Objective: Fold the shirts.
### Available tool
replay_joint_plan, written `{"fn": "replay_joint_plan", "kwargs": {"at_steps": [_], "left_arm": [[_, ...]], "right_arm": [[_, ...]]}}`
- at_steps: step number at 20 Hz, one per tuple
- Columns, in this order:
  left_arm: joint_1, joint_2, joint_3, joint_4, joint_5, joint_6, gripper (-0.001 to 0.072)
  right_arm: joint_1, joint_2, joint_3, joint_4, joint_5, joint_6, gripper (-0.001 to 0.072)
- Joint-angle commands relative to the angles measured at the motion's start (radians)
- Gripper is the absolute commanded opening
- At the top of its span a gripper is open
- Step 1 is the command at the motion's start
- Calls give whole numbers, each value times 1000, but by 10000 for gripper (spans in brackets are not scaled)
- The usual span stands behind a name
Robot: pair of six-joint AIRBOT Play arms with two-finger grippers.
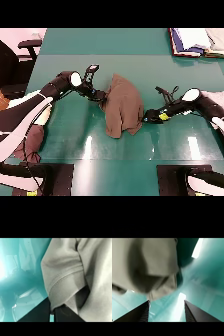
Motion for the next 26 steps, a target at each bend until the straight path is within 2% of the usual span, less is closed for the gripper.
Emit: {"fn": "replay_joint_plan", "kwargs": {"at_steps": [1,5,7,9,11,14,17,22,26], "left_arm": [[1,0,2,1,-4,1,42],[1,0,2,1,0,1,42],[1,0,2,1,0,1,42],[1,1,2,1,0,1,33],[1,27,5,48,13,0,33],[23,131,65,182,25,-7,33],[73,273,163,190,31,-5,32],[81,530,294,186,50,48,32],[81,737,315,187,29,99,32]], "right_arm": [[43,-50,-23,77,-170,-14,491],[34,-50,-20,81,-259,-14,477],[35,-49,-19,103,-289,-19,287],[36,-39,-16,102,-308,-71,17],[16,2,24,63,-294,-84,15],[-73,120,180,-102,-189,-83,14],[-166,241,361,-245,-62,-83,14],[-233,418,574,-365,58,-85,14],[-247,508,730,-512,128,-85,14]]}}
